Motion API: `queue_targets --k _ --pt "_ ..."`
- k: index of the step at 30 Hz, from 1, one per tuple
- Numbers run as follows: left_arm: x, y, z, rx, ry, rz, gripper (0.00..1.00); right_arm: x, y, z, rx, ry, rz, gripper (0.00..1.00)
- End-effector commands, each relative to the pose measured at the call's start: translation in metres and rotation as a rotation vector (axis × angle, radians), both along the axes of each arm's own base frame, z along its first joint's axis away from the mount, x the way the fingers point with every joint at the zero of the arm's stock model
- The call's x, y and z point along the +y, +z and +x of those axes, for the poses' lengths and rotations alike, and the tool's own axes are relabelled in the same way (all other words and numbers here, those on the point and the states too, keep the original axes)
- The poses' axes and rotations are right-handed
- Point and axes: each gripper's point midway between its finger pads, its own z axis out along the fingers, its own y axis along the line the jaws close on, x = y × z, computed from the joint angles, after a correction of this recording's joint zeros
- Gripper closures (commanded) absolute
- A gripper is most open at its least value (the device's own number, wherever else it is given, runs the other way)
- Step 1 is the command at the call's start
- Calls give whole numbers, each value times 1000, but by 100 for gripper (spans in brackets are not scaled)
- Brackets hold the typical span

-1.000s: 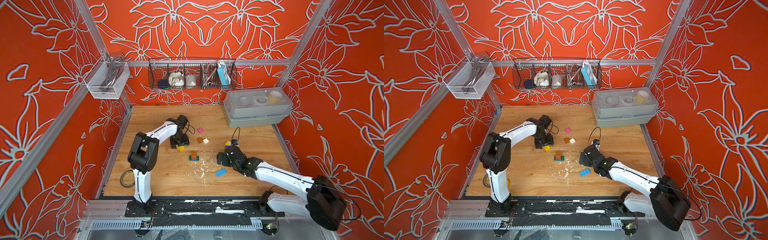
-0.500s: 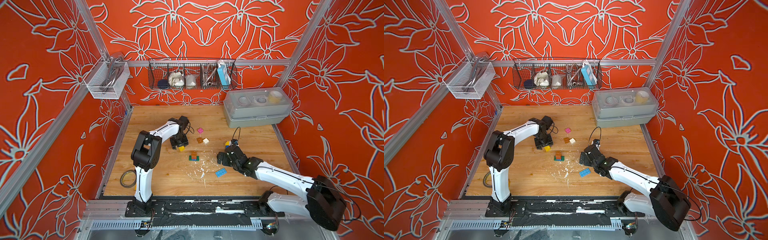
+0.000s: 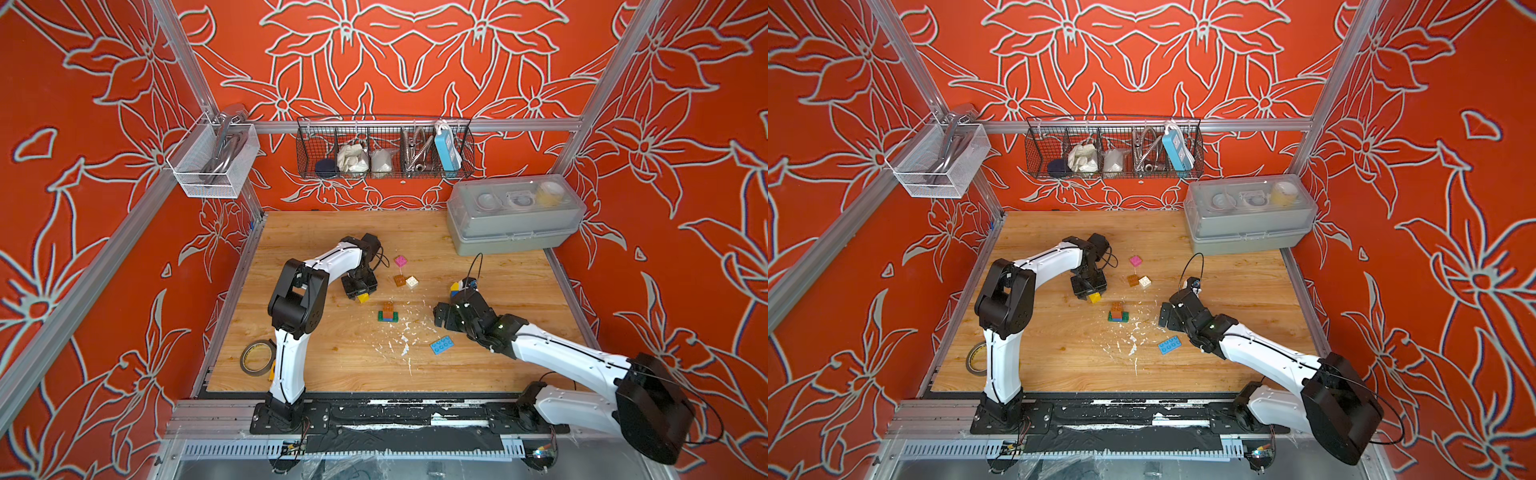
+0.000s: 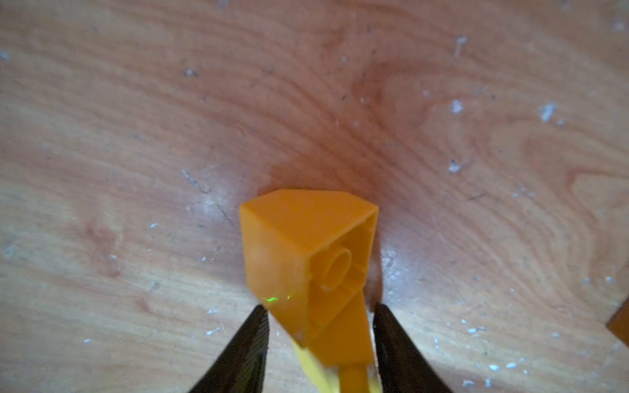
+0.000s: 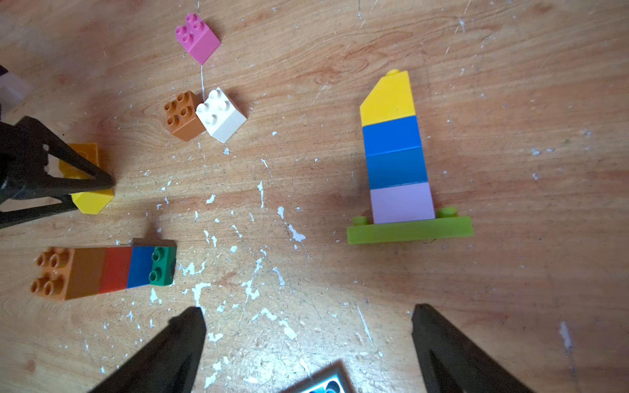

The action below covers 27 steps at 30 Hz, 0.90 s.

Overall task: Assemble the number 1 with lego
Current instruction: Pick up the lego brick from the center of the board.

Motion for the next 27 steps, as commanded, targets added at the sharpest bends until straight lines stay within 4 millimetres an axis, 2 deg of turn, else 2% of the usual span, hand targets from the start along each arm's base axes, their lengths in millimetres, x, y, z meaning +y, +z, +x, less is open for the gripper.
queue_targets --k 1,16,24,27 --pt "-2 -4 -3 22 -14 3 54 -4 -2 -2 -2 2 -7 0" --pt "-5 -2 -5 20 -58 44 69 -4 -3 -2 0 2 -6 0" --pt "-10 12 -9 8 -114 67 73 -5 -4 -2 6 -2 -8 0" --pt "-11 21 -16 7 -149 78 74 -5 -4 -1 5 -4 -6 0"
